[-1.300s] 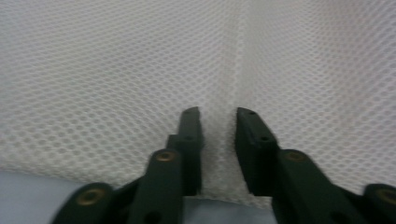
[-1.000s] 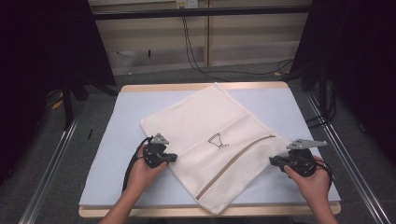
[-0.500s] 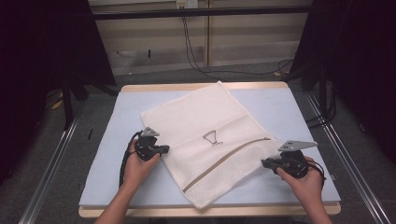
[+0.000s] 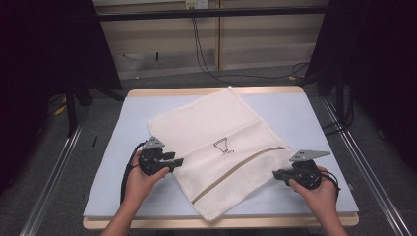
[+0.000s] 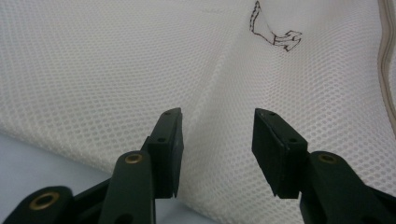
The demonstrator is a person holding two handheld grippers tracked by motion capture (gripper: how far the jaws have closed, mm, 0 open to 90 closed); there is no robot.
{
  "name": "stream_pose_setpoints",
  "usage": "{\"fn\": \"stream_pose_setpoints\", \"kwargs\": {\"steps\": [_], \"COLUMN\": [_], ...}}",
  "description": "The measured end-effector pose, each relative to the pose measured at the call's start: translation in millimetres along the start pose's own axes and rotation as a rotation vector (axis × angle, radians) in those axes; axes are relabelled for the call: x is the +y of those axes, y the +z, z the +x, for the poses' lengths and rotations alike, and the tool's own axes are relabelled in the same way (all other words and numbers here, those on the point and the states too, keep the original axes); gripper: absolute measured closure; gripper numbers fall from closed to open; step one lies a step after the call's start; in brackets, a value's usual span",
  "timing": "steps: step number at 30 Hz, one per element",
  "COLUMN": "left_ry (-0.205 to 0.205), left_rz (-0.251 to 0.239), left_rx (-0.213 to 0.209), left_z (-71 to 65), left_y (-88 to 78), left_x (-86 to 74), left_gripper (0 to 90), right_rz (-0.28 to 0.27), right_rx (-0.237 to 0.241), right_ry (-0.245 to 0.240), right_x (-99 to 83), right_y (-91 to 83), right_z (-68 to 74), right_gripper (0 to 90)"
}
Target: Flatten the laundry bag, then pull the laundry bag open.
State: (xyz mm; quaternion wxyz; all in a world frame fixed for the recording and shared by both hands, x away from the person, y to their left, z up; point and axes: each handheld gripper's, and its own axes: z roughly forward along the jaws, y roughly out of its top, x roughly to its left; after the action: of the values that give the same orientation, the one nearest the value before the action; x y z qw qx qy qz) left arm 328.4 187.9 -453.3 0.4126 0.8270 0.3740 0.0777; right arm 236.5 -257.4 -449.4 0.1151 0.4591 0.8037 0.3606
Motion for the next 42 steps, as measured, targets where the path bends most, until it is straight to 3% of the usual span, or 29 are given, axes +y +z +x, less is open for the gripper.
{"fn": "stream_pose_setpoints", "kwargs": {"steps": [7,9,10,15,17,18,20,23,25,29,31,32,35,37,38,42], "left_ry": [-0.048,-0.072,-0.107,-0.139,-0.158,-0.137,-0.112,-0.112,-0.134,-0.132,-0.154,-0.156,-0.171,-0.203,-0.240,-0.251], "left_rz": [-0.007,0.009,0.024,0.059,0.090,0.107,0.108,0.107,0.116,0.122,0.133,0.126,0.108,0.087,0.082,0.096], "left_rx": [0.053,0.062,0.067,0.065,0.045,0.041,0.066,0.088,0.069,0.059,0.051,0.081,0.108,0.120,0.121,0.137], "left_z": [5.2,8.0,8.9,7.5,5.5,4.5,0.9,-1.7,-3.1,-3.1,1.9,7.4,17.6,29.7,40.4,52.1], "left_y": [-8.8,-10.7,-11.8,-9.3,-4.6,-2.4,-1.1,-0.5,1.1,2.2,2.2,1.0,-2.2,-4.3,-4.1,-2.6], "left_x": [-5.6,-9.5,-13.2,-20.5,-25.4,-27.4,-27.4,-27.6,-25.7,-22.3,-20.8,-18.3,-15.2,-14.3,-14.7,-13.6], "left_gripper": [43.8,43.1,40.5,40.3,41.2,41.9,49.9,59.4,71.2,84.7,86.8,87.4,87.7,87.8,87.8,87.8], "right_rz": [0.027,0.032,0.036,0.031,0.043,0.044,0.048,0.042,0.038,0.036,0.036,0.036,0.045,0.037,0.042,0.041], "right_rx": [0.032,0.034,0.047,0.070,0.064,0.065,0.069,0.075,0.076,0.077,0.077,0.080,0.078,0.096,0.094,0.085], "right_ry": [-0.028,-0.034,-0.043,-0.063,-0.075,-0.071,-0.073,-0.069,-0.067,-0.065,-0.069,-0.075,-0.075,-0.090,-0.094,-0.088], "right_x": [2.9,3.9,6.4,9.9,11.3,11.7,13.0,13.4,13.5,13.6,13.8,13.9,13.8,12.7,10.6,6.3], "right_y": [12.5,14.1,17.0,22.1,23.5,24.3,25.7,26.3,26.3,26.3,26.5,26.9,26.4,26.2,24.8,20.7], "right_z": [8.0,9.6,12.5,16.2,18.1,19.0,19.1,18.9,19.0,18.9,18.3,18.2,19.6,21.5,21.9,19.3], "right_gripper": [86.7,86.7,86.7,86.7,86.7,86.7,86.7,86.6,86.6,86.6,86.7,86.6,86.2,84.2,82.5,78.4]}}
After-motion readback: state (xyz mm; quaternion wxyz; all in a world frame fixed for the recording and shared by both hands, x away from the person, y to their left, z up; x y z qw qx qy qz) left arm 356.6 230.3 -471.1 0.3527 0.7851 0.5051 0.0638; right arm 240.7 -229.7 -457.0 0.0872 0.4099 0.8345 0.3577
